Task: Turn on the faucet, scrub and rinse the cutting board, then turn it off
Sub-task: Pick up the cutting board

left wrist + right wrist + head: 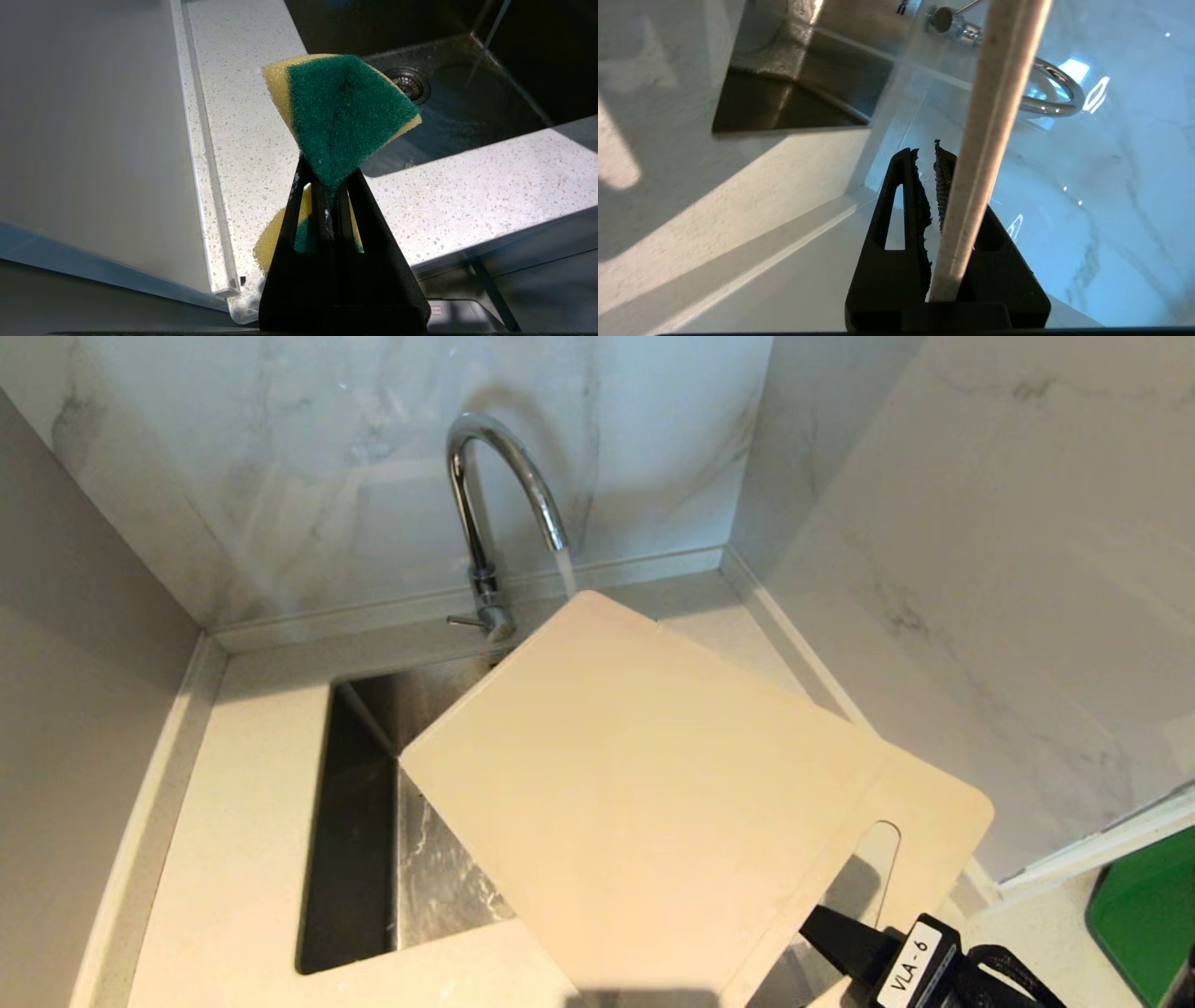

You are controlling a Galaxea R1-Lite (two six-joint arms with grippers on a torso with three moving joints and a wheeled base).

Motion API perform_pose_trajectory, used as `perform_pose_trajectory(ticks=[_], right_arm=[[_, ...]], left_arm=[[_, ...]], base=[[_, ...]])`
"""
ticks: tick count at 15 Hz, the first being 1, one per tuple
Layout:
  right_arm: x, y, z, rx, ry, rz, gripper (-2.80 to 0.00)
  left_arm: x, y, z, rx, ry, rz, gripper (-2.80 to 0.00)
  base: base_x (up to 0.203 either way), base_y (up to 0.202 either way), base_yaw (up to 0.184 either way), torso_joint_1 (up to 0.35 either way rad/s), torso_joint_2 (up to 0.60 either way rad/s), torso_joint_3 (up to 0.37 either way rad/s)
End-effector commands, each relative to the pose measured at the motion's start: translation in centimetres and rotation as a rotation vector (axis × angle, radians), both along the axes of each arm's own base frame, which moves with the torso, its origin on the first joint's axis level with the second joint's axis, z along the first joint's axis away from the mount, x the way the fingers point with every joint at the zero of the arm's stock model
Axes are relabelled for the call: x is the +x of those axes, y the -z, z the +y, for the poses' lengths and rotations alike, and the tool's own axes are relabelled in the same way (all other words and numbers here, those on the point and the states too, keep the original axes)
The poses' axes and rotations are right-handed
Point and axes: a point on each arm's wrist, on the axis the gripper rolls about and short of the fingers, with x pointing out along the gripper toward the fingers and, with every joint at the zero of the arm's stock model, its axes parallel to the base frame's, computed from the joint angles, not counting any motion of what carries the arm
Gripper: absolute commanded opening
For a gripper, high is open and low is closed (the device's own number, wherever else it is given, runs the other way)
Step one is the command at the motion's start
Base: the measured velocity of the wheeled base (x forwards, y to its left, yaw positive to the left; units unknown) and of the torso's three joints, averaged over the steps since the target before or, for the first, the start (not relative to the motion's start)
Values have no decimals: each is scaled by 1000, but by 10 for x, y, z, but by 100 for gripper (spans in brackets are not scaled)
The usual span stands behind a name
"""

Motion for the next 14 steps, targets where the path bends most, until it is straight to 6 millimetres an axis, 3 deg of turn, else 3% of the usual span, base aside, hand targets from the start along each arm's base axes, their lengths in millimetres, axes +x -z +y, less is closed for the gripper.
perform_pose_trajectory(ticks=[1,4,7,14], right_arm=[[10,6,5,-9,-27,17,-280],[27,9,-2,14,-68,22,-280],[30,11,-1,15,-102,34,-280],[48,19,13,32,-217,22,-280]], left_arm=[[0,0,0,0,0,-3,-280],[0,0,0,0,0,-3,-280],[0,0,0,0,0,-3,-280],[0,0,0,0,0,-3,-280]], base=[[0,0,0,0,0,0],[0,0,0,0,0,0],[0,0,0,0,0,0],[0,0,0,0,0,0]])
